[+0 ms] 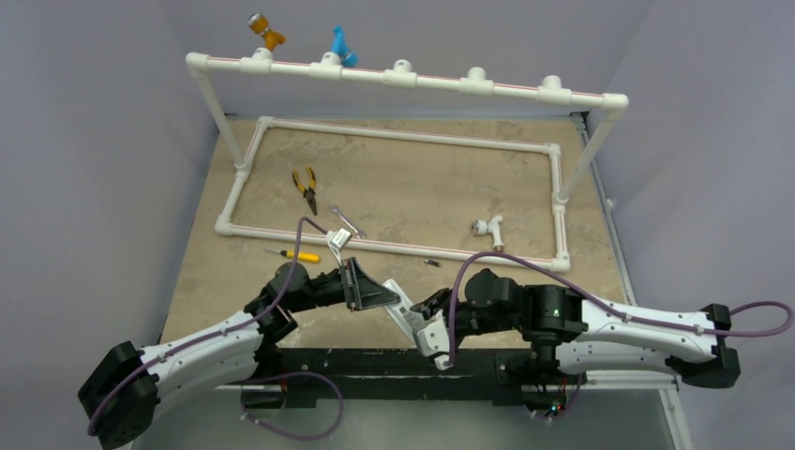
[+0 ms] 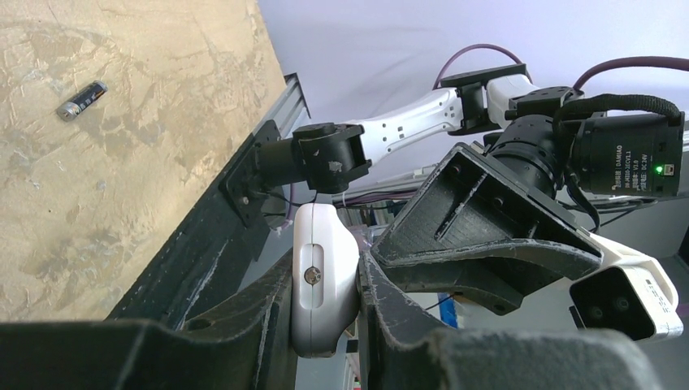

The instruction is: Load the batteries into the remote control

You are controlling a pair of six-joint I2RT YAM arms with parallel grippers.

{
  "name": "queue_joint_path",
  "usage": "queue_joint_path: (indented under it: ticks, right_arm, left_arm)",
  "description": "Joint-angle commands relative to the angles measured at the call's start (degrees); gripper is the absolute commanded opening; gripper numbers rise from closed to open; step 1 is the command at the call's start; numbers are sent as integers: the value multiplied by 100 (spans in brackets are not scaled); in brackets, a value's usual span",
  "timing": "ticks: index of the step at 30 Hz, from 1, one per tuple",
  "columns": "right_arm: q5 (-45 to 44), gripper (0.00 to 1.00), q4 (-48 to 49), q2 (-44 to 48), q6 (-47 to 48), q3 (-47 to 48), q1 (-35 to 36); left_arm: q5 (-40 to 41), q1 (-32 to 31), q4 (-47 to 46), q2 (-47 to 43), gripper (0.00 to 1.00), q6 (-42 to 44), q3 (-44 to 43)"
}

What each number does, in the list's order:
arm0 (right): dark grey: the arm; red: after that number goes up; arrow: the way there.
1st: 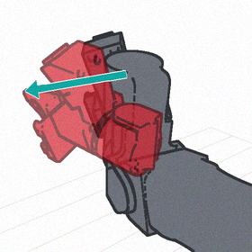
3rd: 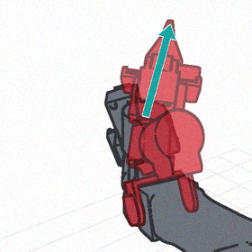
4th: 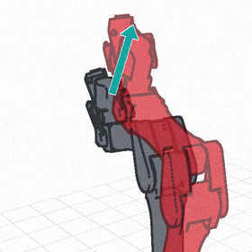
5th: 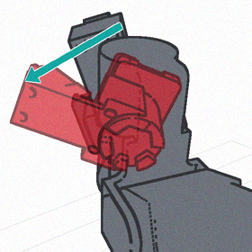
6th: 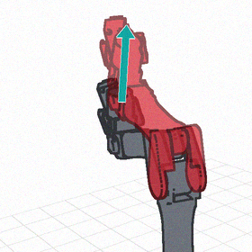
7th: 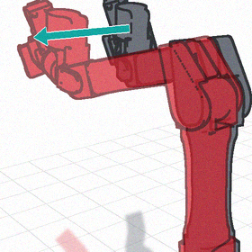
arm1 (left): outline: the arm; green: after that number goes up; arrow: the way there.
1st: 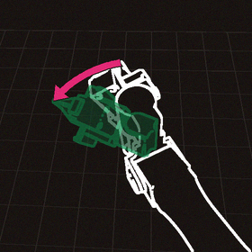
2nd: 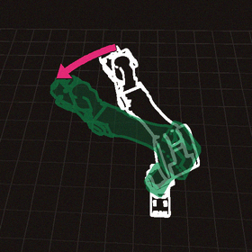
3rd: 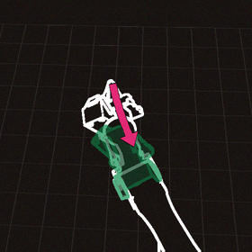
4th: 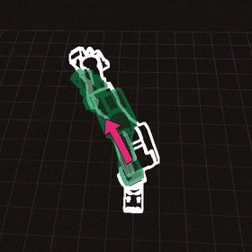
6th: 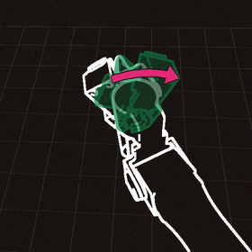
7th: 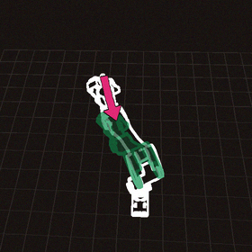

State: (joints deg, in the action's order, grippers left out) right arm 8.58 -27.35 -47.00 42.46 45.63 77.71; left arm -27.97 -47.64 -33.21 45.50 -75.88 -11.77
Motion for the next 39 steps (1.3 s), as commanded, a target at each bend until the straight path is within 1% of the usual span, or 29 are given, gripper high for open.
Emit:
queue_joint_path:
  ticks: [1,14,23,31,39]
  right_arm:
    - [-14,43,40,-36,-18,34,3]
    - [214,45,-200,95,-33,79,1]
    - [214,45,-167,-126,-45,44,-1]
    - [-84,48,-123,-241,19,-67,1]
    - [-455,49,143,-2,181,-120,3]
  left_arm:
    - [-77,0,-361,-20,0,-37,-84]
    - [-112,0,-414,141,0,-11,-166]
    - [-121,0,-422,178,0,-6,-186]
    - [-130,-1,-493,166,0,-27,-150]
    - [-134,0,-565,211,0,-57,-119]
